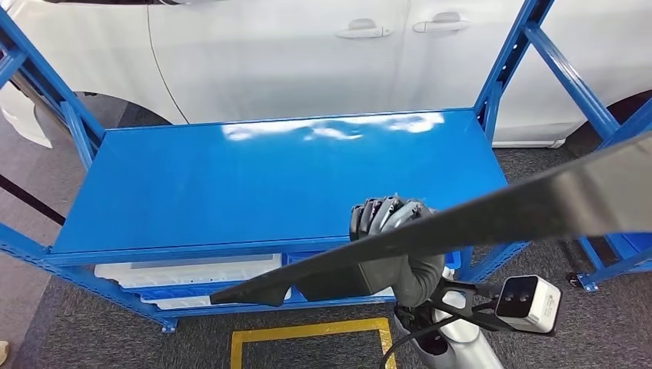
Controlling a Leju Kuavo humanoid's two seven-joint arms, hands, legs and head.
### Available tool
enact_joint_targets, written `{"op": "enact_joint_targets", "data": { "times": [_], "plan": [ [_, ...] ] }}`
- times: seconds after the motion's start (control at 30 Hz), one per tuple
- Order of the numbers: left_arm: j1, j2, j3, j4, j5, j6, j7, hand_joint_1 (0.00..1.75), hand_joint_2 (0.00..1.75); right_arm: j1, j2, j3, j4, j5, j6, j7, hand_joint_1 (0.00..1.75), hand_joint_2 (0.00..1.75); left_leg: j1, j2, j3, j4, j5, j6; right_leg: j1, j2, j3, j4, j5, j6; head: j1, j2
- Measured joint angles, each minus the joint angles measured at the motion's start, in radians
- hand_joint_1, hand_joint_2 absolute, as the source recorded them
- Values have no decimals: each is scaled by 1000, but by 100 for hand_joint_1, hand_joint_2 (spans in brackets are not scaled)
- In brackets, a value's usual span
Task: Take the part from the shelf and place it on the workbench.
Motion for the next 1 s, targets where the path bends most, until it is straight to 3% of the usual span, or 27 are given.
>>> {"op": "enact_joint_targets", "data": {
  "times": [0.03,0.1,0.13,0.2,0.27,0.3,0.33,0.4,0.47,0.5,0.53,0.6,0.63,0.7,0.77,0.8,0.83,0.87,0.93,1.0],
  "plan": [
    [0,0,0,0,0,0,0,0,175,0,-1,0,-4,3,-4,-2,175,175,-4,0,11,-24,-5,5,-2,-1,0,-3,8,7,0,0],
    [2,-1,0,0,-2,2,3,0,175,5,-4,0,-8,11,-12,-8,175,175,-6,2,3,-37,16,14,-6,-1,-1,-10,22,19,0,0],
    [3,-2,0,0,-2,4,8,0,175,10,-8,0,-12,15,-15,-13,175,175,-3,4,-3,-44,30,20,-6,0,-6,-4,9,25,0,0],
    [4,-5,0,0,-3,10,24,0,175,24,-21,-2,-22,24,-8,-20,175,175,2,9,-23,-54,61,31,-8,2,-28,63,-74,34,0,0],
    [7,-6,0,0,-1,17,42,0,175,37,-34,-11,-29,27,14,-22,175,175,1,10,-54,-53,84,34,-10,2,-54,185,-168,41,0,0],
    [8,-6,1,0,0,22,52,0,175,44,-40,-18,-30,24,28,-22,175,175,1,11,-71,-50,95,33,-12,2,-58,234,-183,45,0,0],
    [10,-6,2,0,2,26,62,0,175,49,-46,-28,-30,20,44,-22,175,175,2,12,-88,-45,105,31,-14,2,-48,257,-175,48,0,0],
    [12,-8,7,0,8,33,76,0,175,56,-56,-53,-30,12,73,-22,175,175,5,13,-126,-27,120,24,-20,2,23,198,-126,54,0,0],
    [14,-9,12,0,13,38,83,0,175,58,-59,-75,-31,11,99,-22,175,175,5,13,-157,-4,130,14,-21,3,120,71,-125,52,-1,0],
    [14,-9,15,0,16,42,84,0,175,59,-59,-85,-32,12,113,-23,175,175,4,12,-165,5,134,8,-20,5,147,27,-137,46,-1,0],
    [14,-9,17,0,19,45,86,0,175,60,-58,-94,-33,14,128,-23,175,175,3,12,-170,10,140,2,-17,7,158,5,-147,38,-2,0],
    [17,-10,23,0,24,50,88,0,175,61,-54,-105,-33,24,159,-23,175,175,6,11,-175,11,152,-12,-15,7,147,1,-136,18,-2,0],
    [19,-10,27,0,25,52,89,0,175,59,-50,-108,-33,28,167,-22,175,175,8,10,-182,18,141,-18,-15,5,137,2,-126,9,-2,0],
    [22,-12,32,0,28,53,89,0,175,47,-43,-107,-32,27,164,-22,175,175,12,9,-209,82,64,-27,-17,2,111,-1,-101,-5,-2,0],
    [21,-15,36,0,28,49,88,0,175,25,-41,-104,-28,6,146,-22,175,175,12,9,-242,206,-34,-34,-15,2,78,0,-75,-9,-2,0],
    [21,-15,37,0,28,46,87,0,175,15,-41,-102,-25,-7,137,-22,175,175,12,9,-249,262,-55,-36,-13,1,61,1,-62,-9,-2,0],
    [21,-15,38,0,27,42,86,0,175,7,-42,-99,-23,-16,129,-22,175,175,12,9,-241,293,-52,-35,-12,1,44,2,-49,-9,-2,0],
    [20,-15,39,0,27,38,84,0,175,1,-42,-95,-22,-21,121,-22,175,175,12,9,-217,290,-30,-33,-10,0,28,2,-36,-7,-2,0],
    [19,-14,40,0,25,32,81,0,175,-9,-43,-84,-22,-24,107,-22,175,175,10,9,-117,186,16,-21,-8,-1,3,3,-14,-3,-2,0],
    [15,-13,40,0,23,26,79,0,175,-22,-43,-68,-23,-23,92,-22,175,175,3,8,-9,36,3,-7,-8,-2,-8,2,6,5,-2,0]
  ]
}}
